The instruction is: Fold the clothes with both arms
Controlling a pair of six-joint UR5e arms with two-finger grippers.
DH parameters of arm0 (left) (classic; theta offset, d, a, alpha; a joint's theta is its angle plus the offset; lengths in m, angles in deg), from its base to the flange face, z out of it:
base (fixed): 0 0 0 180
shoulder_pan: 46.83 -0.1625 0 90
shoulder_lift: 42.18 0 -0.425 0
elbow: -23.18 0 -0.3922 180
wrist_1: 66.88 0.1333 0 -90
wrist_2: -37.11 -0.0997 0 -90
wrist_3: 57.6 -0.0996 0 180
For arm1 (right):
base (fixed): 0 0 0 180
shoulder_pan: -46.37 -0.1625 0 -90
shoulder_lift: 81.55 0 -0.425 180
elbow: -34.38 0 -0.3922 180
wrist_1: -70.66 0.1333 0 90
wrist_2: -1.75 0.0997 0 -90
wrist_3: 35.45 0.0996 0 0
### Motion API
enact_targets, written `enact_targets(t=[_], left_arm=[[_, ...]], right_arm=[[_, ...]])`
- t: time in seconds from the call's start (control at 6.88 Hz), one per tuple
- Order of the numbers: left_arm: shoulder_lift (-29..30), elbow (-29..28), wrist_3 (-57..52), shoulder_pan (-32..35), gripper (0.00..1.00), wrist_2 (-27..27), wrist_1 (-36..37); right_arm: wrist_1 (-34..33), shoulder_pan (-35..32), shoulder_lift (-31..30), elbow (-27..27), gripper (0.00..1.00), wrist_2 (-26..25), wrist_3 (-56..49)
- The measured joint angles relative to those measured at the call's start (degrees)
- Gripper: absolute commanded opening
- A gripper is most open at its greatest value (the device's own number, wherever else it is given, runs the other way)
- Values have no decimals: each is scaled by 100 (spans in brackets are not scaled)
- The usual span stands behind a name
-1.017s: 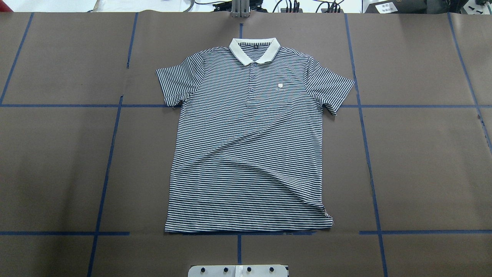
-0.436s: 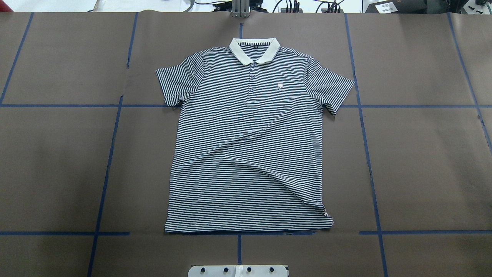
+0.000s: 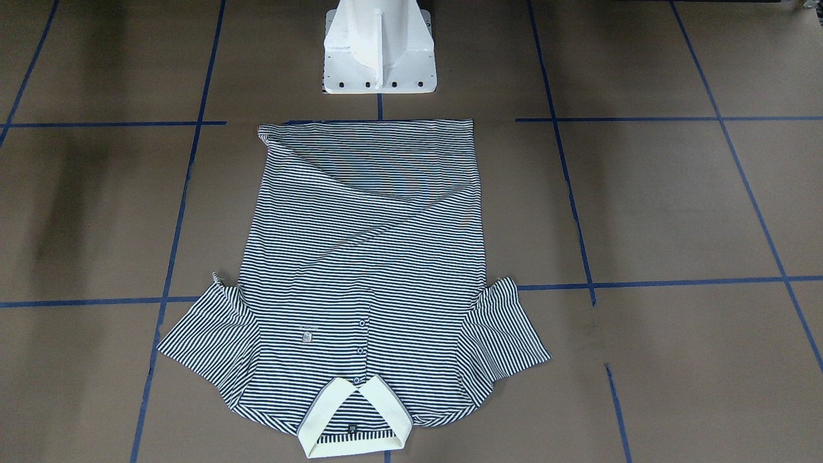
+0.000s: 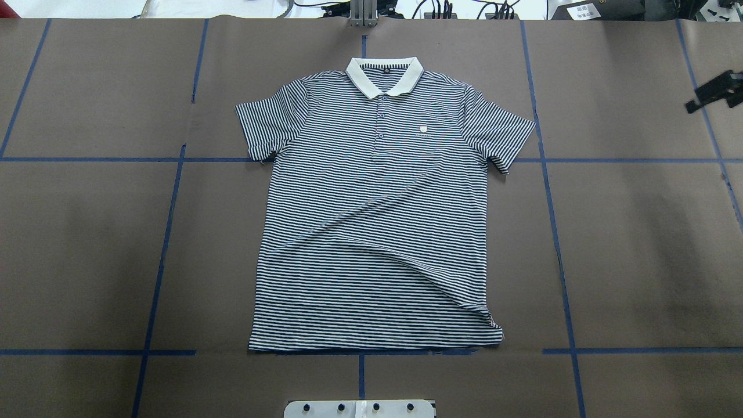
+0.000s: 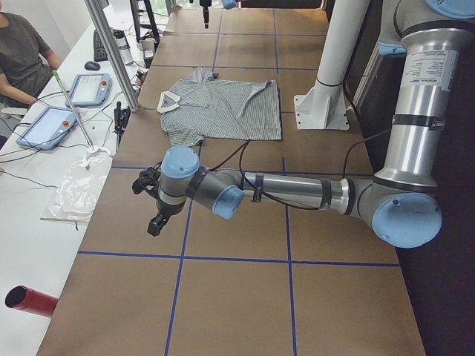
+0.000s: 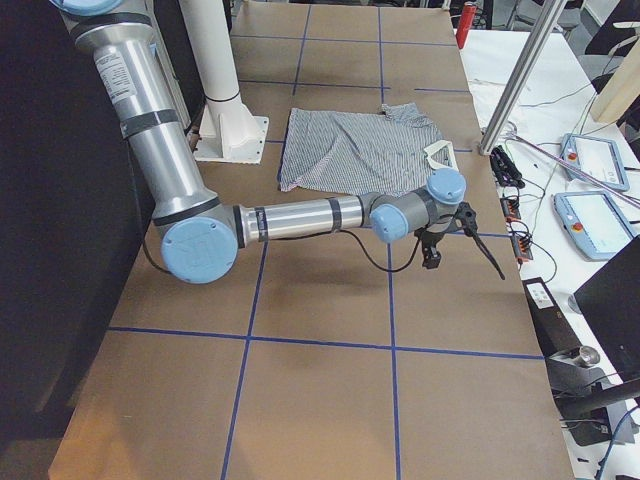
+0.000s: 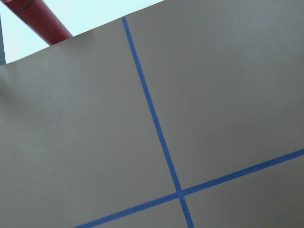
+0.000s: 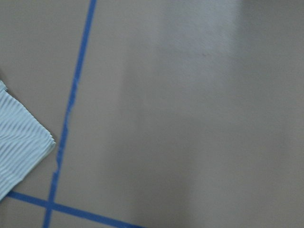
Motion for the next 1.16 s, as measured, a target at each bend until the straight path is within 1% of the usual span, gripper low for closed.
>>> enact_targets(t=[0.15,0.29,0.44,0.73,0.87,1.02,1.16], left_arm=[[128,-83,148,-44,100,109,15],[194,-117,287,-71,100,173,25],[234,-132,353,-81,100,206,31],[274,-148,388,-86,100,227,35],[277,-151,390,-87,100,228,36],[279,-153,389,-87,100,229,36],[280,-153,385,-87,100,229,34]], right_arm=[[504,477,389,324,100,-388,759],[764,913,656,489,99,-903,1316],[866,1236,859,645,99,-1256,1640],[891,1492,983,832,97,-1454,1816],[872,1532,971,884,92,-1469,1826],[858,1574,966,959,84,-1476,1826],[815,1604,973,999,80,-1481,1825]])
